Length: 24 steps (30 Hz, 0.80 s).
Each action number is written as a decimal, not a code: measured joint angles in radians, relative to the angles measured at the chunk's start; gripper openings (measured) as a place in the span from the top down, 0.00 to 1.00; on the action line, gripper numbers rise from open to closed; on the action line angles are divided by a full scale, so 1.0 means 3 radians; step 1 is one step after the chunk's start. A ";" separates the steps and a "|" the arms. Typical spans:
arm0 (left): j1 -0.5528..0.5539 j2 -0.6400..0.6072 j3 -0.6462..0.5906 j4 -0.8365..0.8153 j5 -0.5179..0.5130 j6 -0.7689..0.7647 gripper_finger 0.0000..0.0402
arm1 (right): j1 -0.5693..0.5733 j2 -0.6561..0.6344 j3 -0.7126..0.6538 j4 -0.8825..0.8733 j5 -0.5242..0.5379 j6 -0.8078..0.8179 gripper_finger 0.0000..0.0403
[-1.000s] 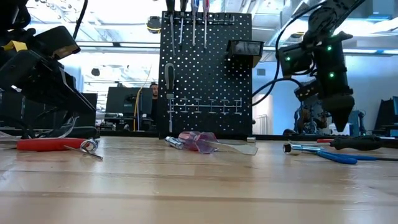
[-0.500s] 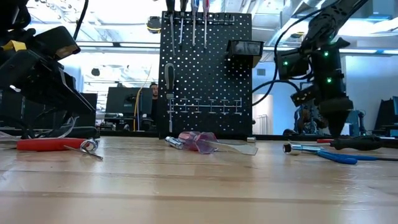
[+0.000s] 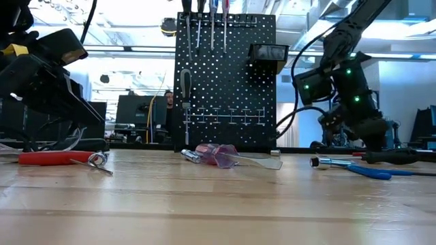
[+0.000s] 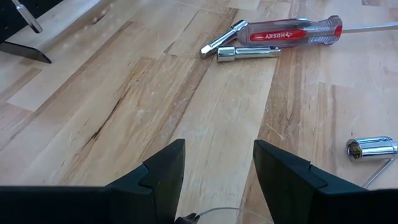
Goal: Hang tools onto peg board
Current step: Hang the allen wrench on the pegboard
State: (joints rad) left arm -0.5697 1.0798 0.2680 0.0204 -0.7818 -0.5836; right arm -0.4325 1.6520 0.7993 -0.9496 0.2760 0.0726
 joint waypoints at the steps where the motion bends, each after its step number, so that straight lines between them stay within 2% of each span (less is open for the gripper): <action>1: 0.0000 0.0000 0.0000 0.0002 0.0000 -0.0001 0.54 | 0.0015 0.0001 0.0074 0.0066 -0.0023 0.0020 0.56; 5: 0.0001 0.0000 0.0000 0.0001 0.0000 -0.0001 0.54 | 0.0117 0.0001 0.0299 0.0326 -0.0248 0.0178 0.58; 8: 0.0001 0.0000 0.0000 0.0001 0.0000 -0.0001 0.54 | 0.0170 -0.0006 0.0442 0.0663 -0.0672 0.0222 0.58; 11: 0.0001 0.0000 0.0000 0.0002 0.0000 -0.0001 0.54 | 0.0247 -0.0003 0.0587 0.0809 -0.0915 0.0220 0.58; 20: 0.0001 0.0000 0.0000 -0.0006 0.0000 0.0000 0.54 | 0.0351 -0.0181 0.0980 0.0148 -0.0860 0.0142 0.58; 24: 0.0001 0.0001 0.0000 -0.0006 0.0000 -0.0001 0.54 | 0.0316 -0.0313 0.0935 -0.0226 -0.0573 0.0245 0.58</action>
State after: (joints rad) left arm -0.5694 1.0801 0.2680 0.0185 -0.7818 -0.5838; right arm -0.3378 1.5581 1.0799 -1.0174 0.1041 0.1460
